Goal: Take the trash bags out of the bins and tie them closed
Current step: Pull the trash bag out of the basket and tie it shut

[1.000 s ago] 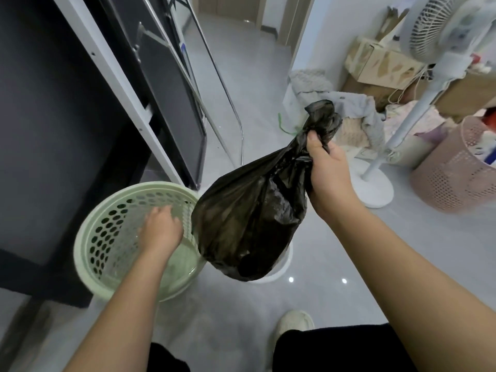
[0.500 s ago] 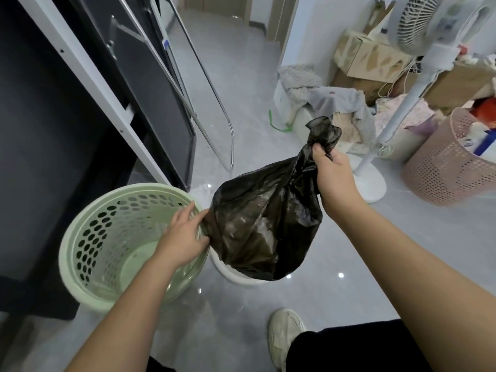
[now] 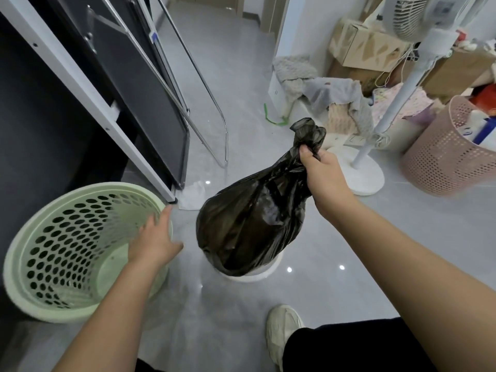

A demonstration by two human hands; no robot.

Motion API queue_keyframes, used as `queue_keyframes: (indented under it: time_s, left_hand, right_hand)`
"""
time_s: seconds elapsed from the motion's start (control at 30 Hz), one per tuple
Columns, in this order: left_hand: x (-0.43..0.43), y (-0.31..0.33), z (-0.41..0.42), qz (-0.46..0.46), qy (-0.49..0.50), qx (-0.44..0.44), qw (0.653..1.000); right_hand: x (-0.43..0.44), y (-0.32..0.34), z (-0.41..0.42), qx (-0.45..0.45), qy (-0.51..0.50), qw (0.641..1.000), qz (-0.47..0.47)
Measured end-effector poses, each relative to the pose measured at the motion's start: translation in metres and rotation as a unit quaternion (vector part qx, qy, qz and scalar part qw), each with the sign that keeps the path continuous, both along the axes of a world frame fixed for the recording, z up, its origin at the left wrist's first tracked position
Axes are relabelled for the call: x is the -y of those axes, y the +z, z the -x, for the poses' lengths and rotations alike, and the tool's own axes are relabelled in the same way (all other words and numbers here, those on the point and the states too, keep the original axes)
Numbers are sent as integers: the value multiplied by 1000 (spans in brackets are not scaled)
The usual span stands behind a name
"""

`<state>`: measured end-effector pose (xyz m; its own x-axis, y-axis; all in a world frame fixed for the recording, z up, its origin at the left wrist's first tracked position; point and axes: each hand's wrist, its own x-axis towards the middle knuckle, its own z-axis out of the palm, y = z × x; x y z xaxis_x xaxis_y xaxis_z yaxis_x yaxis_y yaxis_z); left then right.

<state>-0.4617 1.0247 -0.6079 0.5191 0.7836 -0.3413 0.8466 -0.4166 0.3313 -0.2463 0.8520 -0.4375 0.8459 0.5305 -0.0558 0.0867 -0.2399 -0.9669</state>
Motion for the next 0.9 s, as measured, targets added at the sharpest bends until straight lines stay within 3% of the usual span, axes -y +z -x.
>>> queue_keyframes:
  time_s: [0.1,0.2,0.33,0.47,0.57,0.67,0.8,0.9]
  left_hand:
    - [3,9,0,-21,-4,6,1000]
    - [15,29,-11,-64,-62,115,989]
    - [41,55,-25,-32,-143,261,954]
    - [65,70,-36,-11,-242,319,916]
    - [75,72,-44,29,-273,279,920]
    - [71,65,-43,51,-303,186,933]
    - [60,63,-36,78,-370,93,921]
    - [55,67,-34,12,-401,12,916]
  right_hand:
    - [-4,-13,7,14,30,998,49]
    - [-7,-33,13,37,77,989,118]
    - [-4,-51,10,43,88,980,176]
    - [2,-60,9,55,107,967,225]
    - [0,-64,14,76,148,950,262]
    - [-4,-68,22,77,182,944,263]
    - [-7,-70,26,78,215,932,281]
    - [-8,-71,26,73,229,924,297]
